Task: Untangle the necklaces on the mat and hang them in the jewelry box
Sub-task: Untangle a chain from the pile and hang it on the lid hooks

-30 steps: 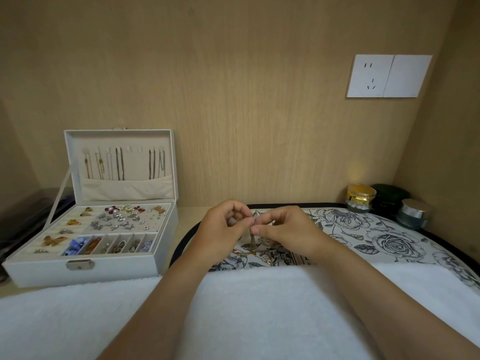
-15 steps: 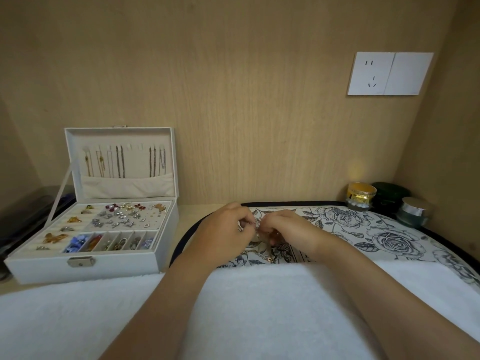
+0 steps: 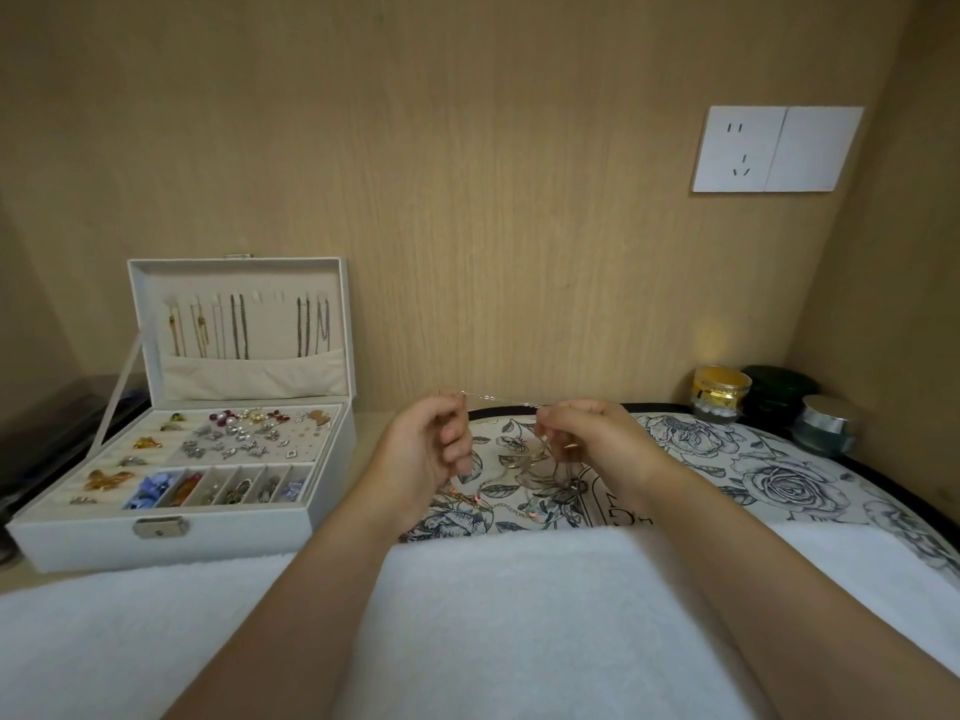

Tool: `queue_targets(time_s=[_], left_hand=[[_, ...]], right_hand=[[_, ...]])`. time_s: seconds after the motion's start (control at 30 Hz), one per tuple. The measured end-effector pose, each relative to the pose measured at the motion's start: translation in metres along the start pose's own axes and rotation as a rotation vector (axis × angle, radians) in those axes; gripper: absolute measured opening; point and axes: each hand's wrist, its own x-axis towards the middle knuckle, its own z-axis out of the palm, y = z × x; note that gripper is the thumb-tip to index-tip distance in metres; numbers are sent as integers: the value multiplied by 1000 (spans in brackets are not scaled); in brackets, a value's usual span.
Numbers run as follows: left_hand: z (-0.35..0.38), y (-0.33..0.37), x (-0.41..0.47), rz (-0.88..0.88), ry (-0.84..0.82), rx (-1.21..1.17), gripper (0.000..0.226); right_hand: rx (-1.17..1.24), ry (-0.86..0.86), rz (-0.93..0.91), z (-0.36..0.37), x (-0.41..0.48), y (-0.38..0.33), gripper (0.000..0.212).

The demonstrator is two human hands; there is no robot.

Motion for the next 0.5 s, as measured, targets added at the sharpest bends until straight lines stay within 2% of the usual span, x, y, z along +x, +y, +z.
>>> queue_targets(time_s=[0.1,0.2,0.3,0.33,0.43,0.5], left_hand=[[-4,1,0,47,27,295,25],[0,4,-6,78,33,637,21],[0,2,-10,152,59,983,14],[-1,1,-10,196,72,1109,14],[-7,5,-9,348,122,1453,10],[-13,9,-8,432,136,1553,8]], right_hand=[[232,-16,-1,-2,1,-4,29],[479,-57,19,-5,0,-9,31],[546,-54,23,-7,-1,-10,28],[472,-42,8,-8,-1,-9,26],[35,74,-135,-12,3,-3,21],[-236,199,-250,-15,6,3,24]])
